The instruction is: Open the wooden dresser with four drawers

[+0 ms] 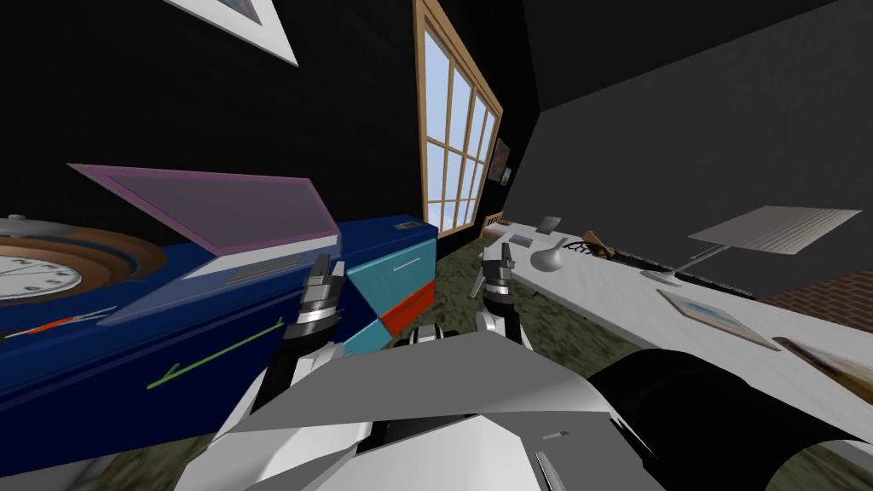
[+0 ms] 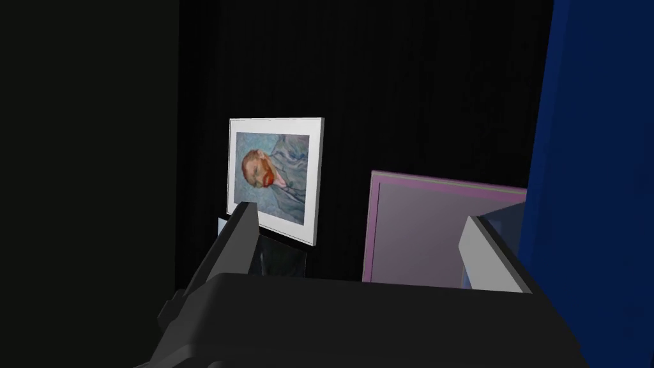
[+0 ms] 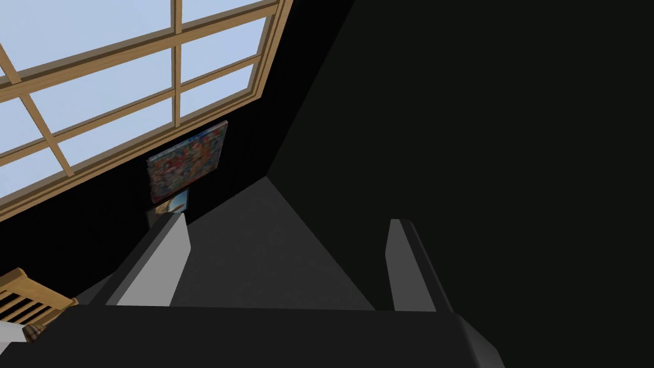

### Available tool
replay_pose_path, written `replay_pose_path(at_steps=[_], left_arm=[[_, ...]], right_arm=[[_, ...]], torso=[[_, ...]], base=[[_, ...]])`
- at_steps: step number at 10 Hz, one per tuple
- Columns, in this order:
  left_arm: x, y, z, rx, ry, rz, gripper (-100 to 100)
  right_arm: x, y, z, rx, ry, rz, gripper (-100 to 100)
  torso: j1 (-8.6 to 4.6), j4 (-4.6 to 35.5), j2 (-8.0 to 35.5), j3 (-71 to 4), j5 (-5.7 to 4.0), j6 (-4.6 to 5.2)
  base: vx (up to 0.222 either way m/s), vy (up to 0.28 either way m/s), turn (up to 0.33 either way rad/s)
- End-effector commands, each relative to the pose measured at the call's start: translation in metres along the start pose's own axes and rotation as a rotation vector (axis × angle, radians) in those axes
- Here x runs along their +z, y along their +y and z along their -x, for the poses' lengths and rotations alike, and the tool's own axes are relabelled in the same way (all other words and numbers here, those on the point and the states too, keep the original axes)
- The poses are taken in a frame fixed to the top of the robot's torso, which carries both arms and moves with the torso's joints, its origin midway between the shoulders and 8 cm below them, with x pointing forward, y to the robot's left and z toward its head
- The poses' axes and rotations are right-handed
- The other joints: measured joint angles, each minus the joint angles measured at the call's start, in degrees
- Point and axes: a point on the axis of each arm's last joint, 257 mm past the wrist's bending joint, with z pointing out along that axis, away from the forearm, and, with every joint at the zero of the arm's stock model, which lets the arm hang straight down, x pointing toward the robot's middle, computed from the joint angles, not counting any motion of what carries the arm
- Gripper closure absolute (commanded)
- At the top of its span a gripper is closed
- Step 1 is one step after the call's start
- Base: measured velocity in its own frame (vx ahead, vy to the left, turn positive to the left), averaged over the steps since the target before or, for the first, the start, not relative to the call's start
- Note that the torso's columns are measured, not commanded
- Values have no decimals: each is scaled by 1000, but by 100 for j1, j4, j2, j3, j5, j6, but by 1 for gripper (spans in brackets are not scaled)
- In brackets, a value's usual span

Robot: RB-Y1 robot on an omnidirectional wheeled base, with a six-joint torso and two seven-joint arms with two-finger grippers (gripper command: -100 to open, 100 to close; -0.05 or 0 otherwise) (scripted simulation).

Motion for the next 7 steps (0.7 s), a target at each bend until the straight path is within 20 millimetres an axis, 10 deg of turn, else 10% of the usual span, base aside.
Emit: replay_pose_path(at_steps=[1, 7], left_arm=[[-7, 31, 2, 7, 3, 69, -100], [-28, 96, 14, 14, -20, 215, -100]], right_arm=[[0, 0, 0, 0, 0, 0, 0], [0, 0, 0, 0, 0, 0, 0]], torso=[[13, 2, 8, 5, 5, -1], [-3, -2, -7, -4, 0, 0]], base=[[69, -147, 109], [72, -143, 96]])
